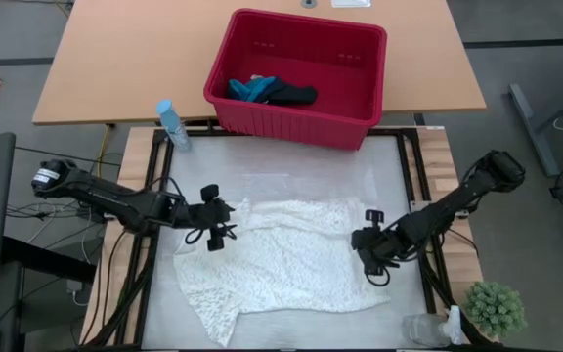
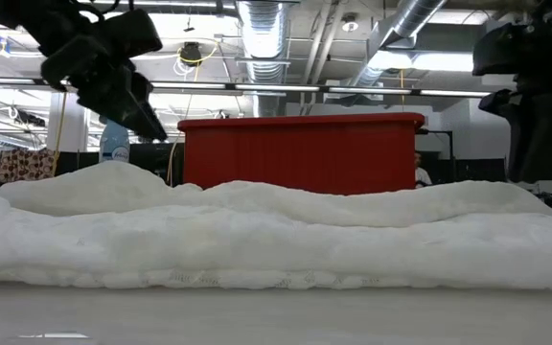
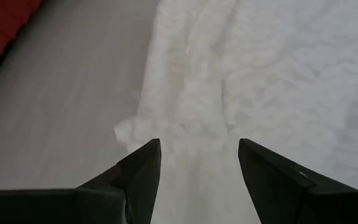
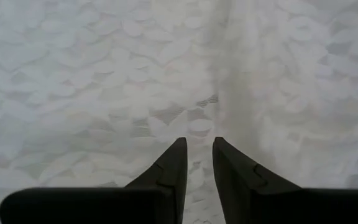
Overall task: Fold Laundry from Bin
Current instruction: Fold the white shirt
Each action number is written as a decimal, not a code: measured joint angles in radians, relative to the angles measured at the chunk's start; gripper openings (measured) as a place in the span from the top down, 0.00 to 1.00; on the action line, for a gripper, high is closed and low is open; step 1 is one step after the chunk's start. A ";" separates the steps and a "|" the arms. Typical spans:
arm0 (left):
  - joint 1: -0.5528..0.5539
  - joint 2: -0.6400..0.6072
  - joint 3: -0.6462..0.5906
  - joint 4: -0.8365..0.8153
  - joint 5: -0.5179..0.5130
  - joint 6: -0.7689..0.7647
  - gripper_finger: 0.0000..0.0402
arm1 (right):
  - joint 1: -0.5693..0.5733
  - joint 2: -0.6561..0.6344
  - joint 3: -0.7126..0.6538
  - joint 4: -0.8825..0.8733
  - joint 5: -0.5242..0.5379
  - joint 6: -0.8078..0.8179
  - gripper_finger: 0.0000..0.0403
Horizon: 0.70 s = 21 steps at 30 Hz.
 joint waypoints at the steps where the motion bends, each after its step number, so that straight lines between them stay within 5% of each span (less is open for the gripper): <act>1: 0.023 0.000 0.000 0.019 0.026 0.018 0.49 | -0.004 0.000 0.000 0.000 0.000 -0.006 0.75; 9: 0.190 0.000 0.000 -0.132 0.217 -0.093 0.49 | -0.011 0.000 0.000 0.000 -0.003 0.024 0.75; 21: 0.186 0.034 -0.030 -0.064 0.244 -0.241 0.49 | 0.000 0.000 0.000 0.002 0.018 0.041 0.74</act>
